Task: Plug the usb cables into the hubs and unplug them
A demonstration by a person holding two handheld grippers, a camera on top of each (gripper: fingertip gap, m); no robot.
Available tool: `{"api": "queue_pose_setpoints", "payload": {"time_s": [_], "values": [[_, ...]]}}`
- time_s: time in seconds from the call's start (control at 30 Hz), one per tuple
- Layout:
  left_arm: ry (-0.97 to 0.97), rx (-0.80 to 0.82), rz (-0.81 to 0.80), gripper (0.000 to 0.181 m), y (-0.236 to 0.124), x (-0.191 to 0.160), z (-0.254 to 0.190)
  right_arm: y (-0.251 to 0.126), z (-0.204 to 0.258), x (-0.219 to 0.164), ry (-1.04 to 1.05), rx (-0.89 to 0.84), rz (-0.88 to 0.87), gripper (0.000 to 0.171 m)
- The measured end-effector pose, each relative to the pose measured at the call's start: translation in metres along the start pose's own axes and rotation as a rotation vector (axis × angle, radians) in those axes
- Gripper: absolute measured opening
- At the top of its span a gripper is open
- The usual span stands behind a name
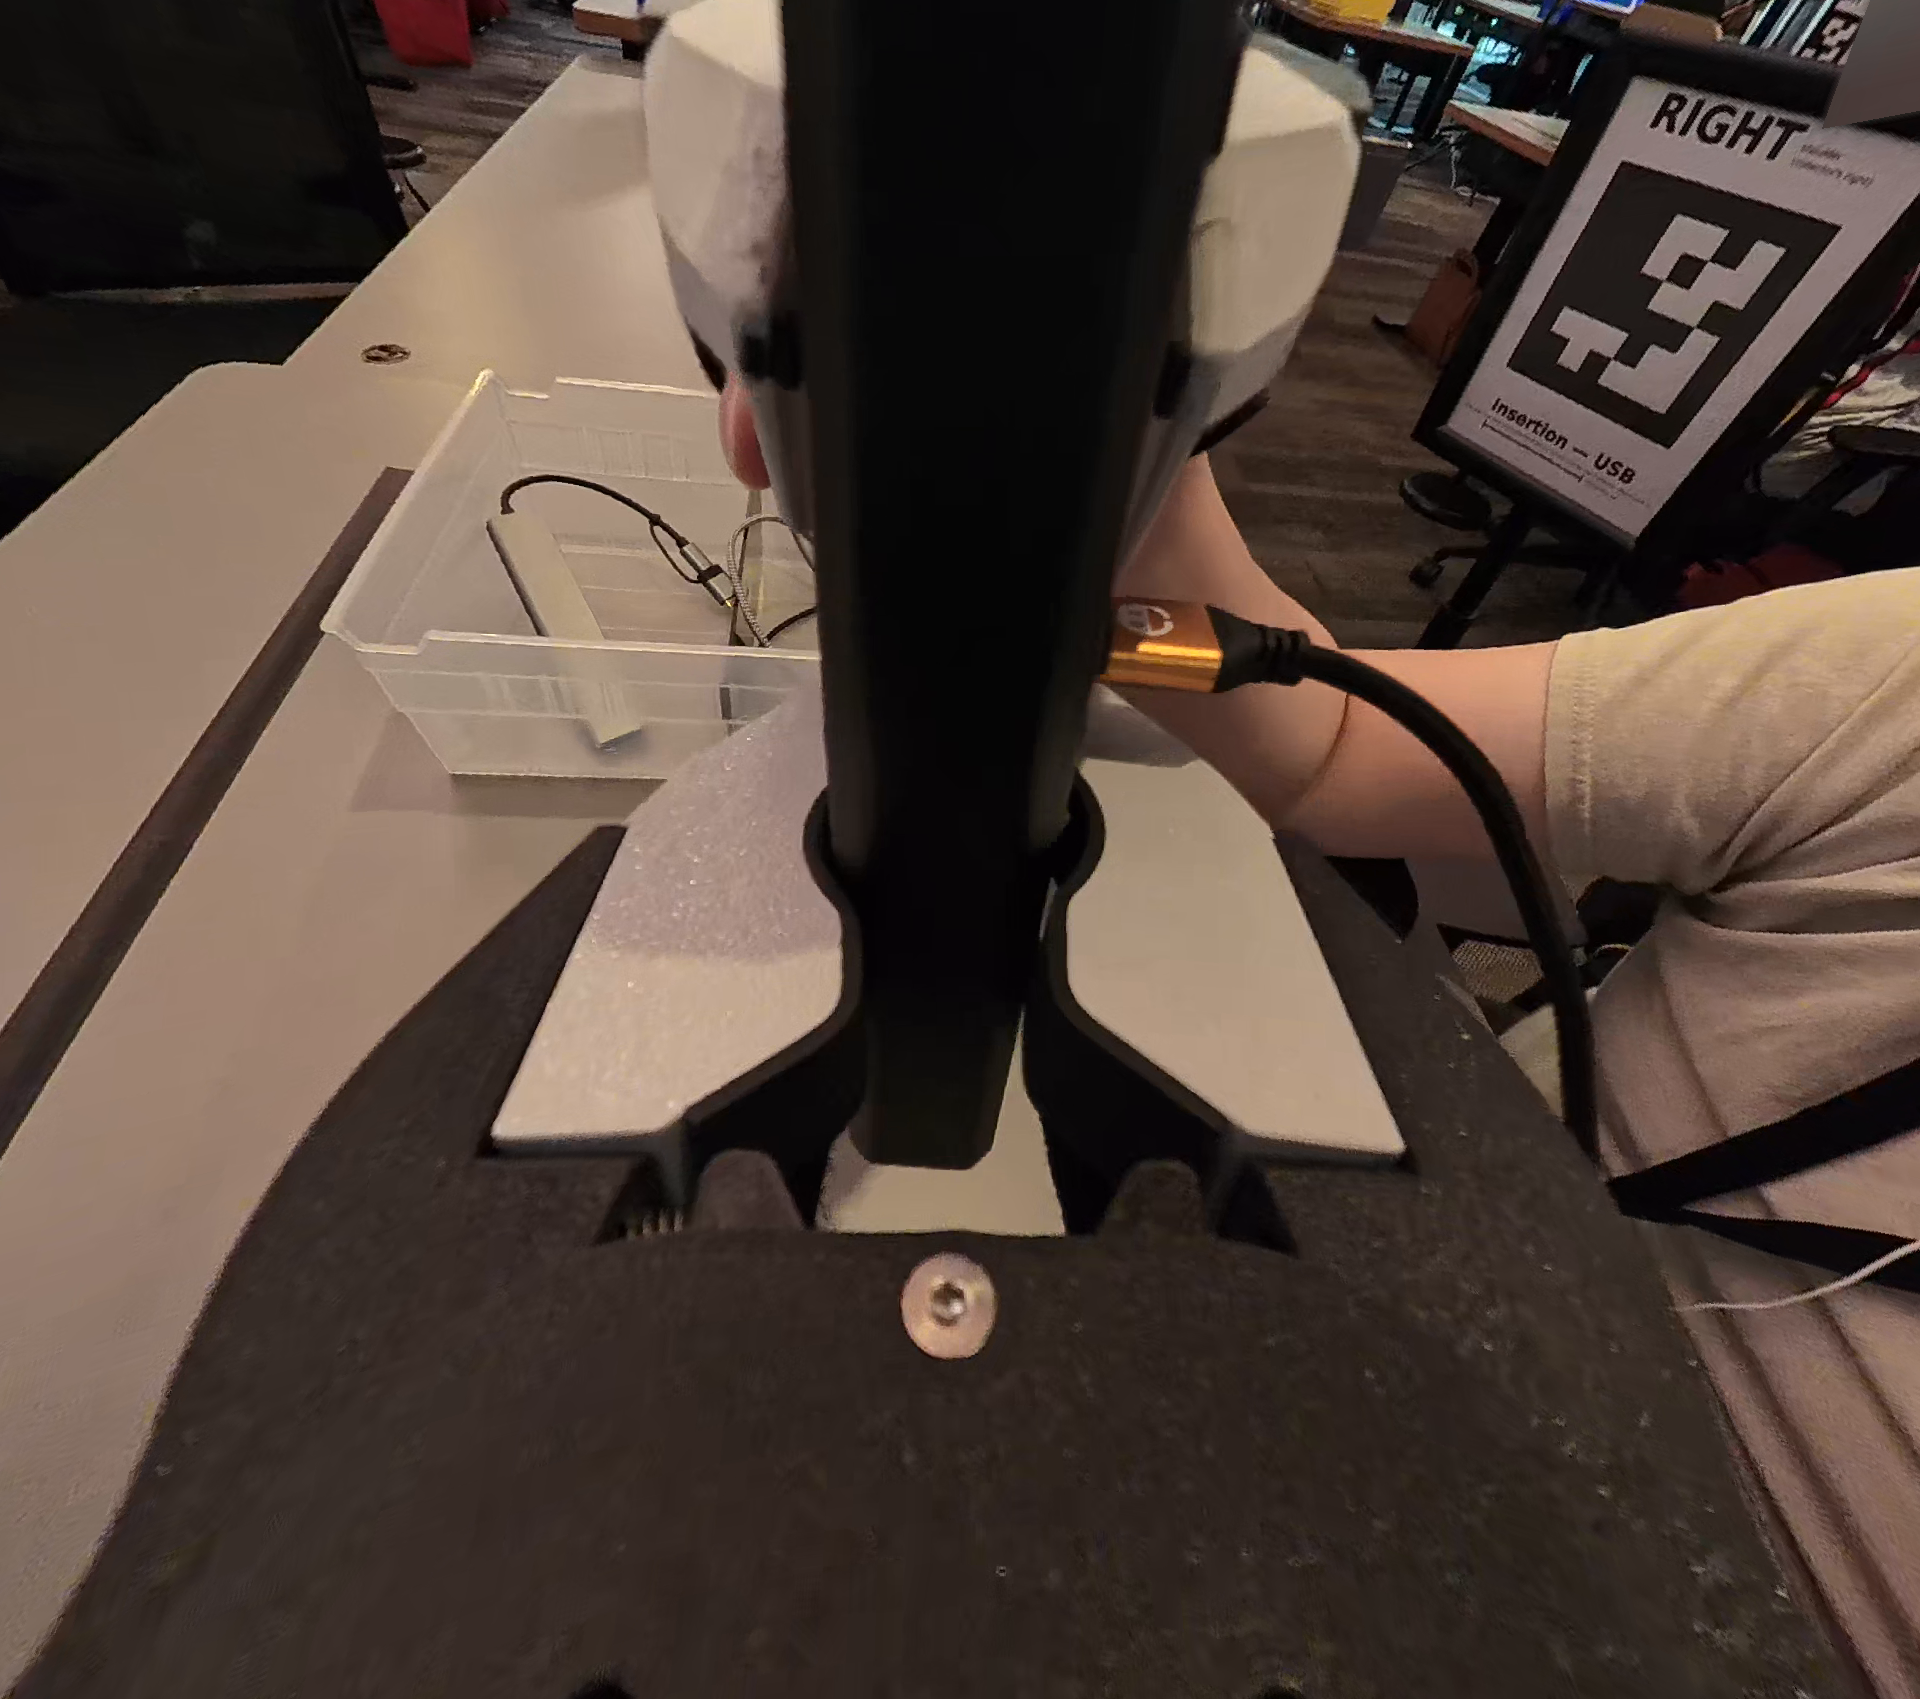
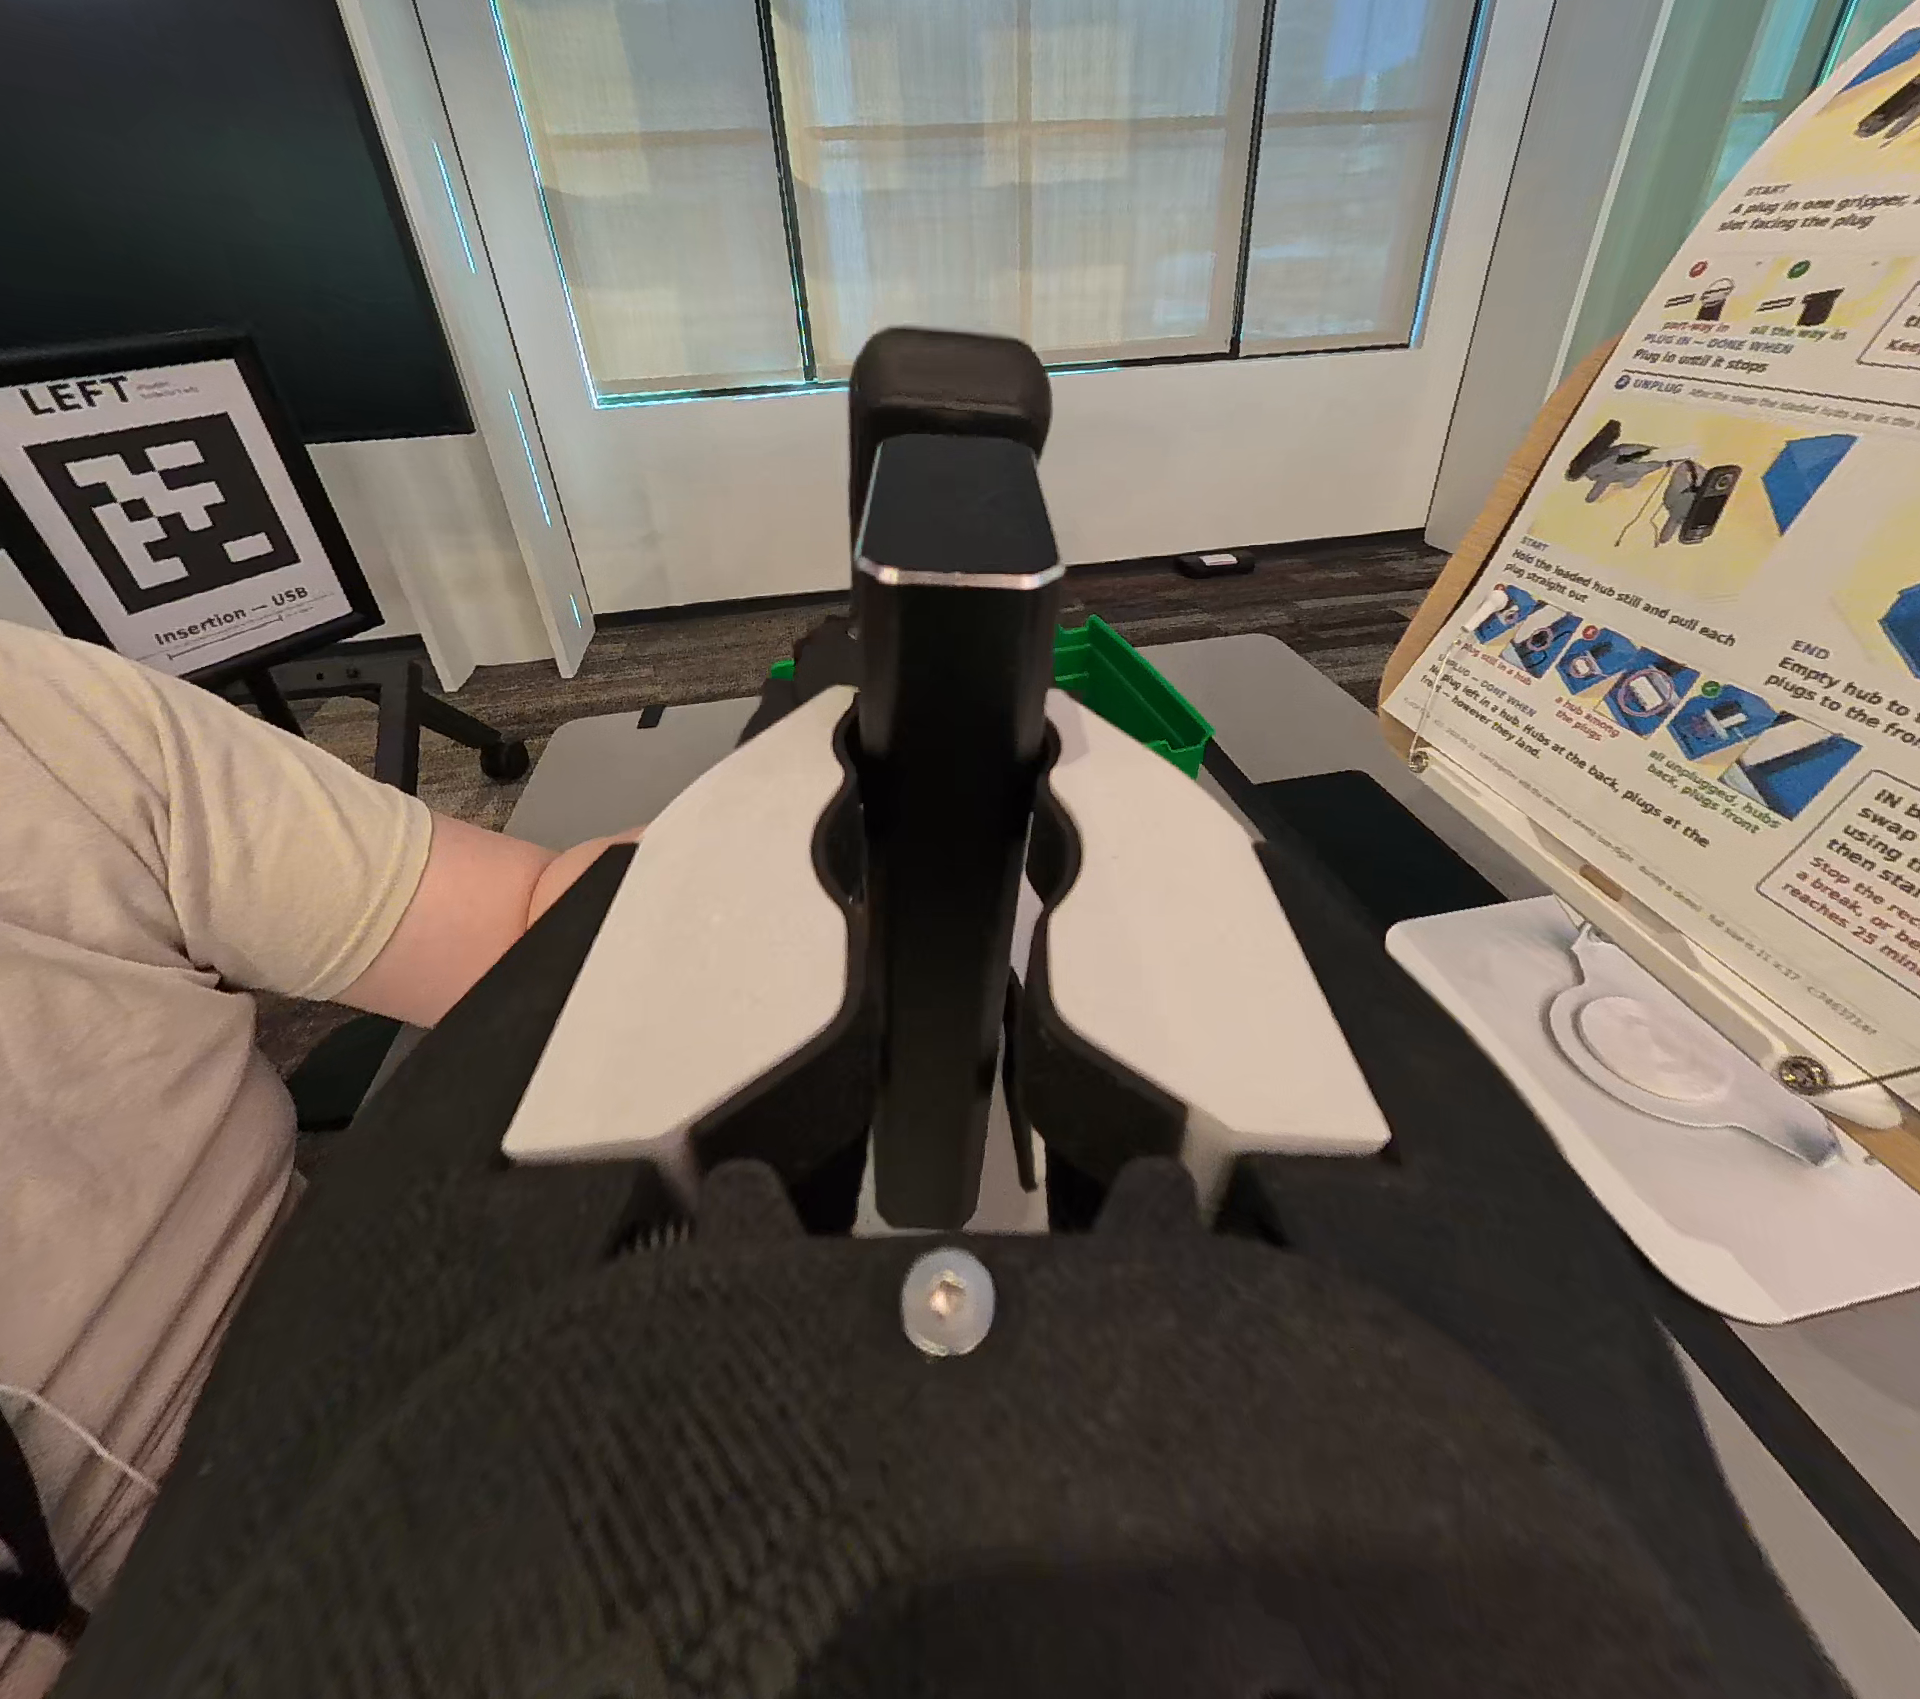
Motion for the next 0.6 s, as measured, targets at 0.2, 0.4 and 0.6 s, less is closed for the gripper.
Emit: {"api": "queue_pose_setpoints", "payload": {"time_s": [0.2, 0.4, 0.6], "values": [[-0.003, -0.01, 0.026, 0.03, 0.005, -0.002, -0.001, -0.003, 0.001, 0.002, -0.002, 0.016, -0.003, 0.027], [-0.004, -0.019, 0.04, 0.031, 0.005, -0.004, 0.001, -0.002, -0.001, 0.0, 0.004, 0.016, 0.003, 0.027], [0.028, -0.029, 0.079, 0.031, 0.012, -0.007, -0.001, -0.001, 0.0, -0.001, -0.011, 0.02, 0.02, 0.027]]}}
Point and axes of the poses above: each gripper's, where its closed fingertips meet, y out along the fingers, x out of its top, z = x × y across the jaws, the point moved 10 cm from there along -y, back along the fingers, and after that the axes turned 7 degrees about y, right-handed, at the moved point
